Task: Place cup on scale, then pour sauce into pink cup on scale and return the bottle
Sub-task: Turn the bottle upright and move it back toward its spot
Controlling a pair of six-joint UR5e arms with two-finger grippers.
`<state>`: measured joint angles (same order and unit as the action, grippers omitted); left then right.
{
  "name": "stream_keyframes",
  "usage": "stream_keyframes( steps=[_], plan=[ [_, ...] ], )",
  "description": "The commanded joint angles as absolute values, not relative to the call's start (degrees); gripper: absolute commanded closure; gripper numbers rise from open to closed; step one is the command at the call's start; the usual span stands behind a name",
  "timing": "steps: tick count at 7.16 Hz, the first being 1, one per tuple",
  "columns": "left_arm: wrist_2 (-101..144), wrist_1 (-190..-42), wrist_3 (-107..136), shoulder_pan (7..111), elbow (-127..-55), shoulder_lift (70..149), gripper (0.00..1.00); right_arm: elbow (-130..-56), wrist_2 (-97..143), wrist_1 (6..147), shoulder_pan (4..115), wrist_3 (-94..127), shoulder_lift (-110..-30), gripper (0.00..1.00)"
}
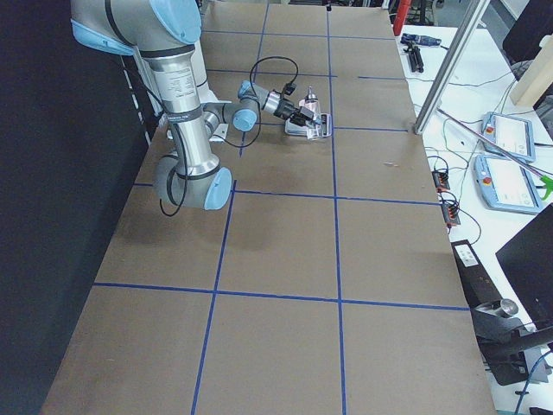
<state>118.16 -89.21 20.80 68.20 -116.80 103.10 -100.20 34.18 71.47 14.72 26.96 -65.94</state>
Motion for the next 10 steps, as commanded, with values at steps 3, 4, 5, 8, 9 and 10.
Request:
stream_keyframes(
  steps=[3, 4, 5, 8, 9, 10],
  plan=[
    [118.0, -89.2, 20.8, 68.2, -116.7, 103.2, 0.09, -100.5, 38.7, 58.9, 16.1, 42.4, -72.7, 1.00],
    [118.0, -89.2, 20.8, 68.2, -116.8, 103.2, 0.09, -100.3, 38.7, 53.1, 16.5, 43.8, -75.6, 1.00],
    [118.0, -89.2, 20.8, 68.2, -116.9, 103.4, 0.09, -100.1, 39.9, 48.2, 17.0, 44.8, -78.1, 1.00],
    [118.0, -89.1, 21.0, 68.3, -117.6, 103.4, 0.09, -99.8, 40.6, 47.7, 18.4, 44.9, -79.6, 1.00],
    [118.0, -89.1, 21.0, 68.3, -117.7, 103.4, 0.09, -99.9, 43.6, 47.7, 19.7, 45.3, -79.6, 1.00],
    [118.0, -89.1, 21.0, 68.3, -118.0, 103.4, 0.09, -99.9, 45.1, 47.7, 20.4, 47.6, -80.1, 1.00]
  ],
)
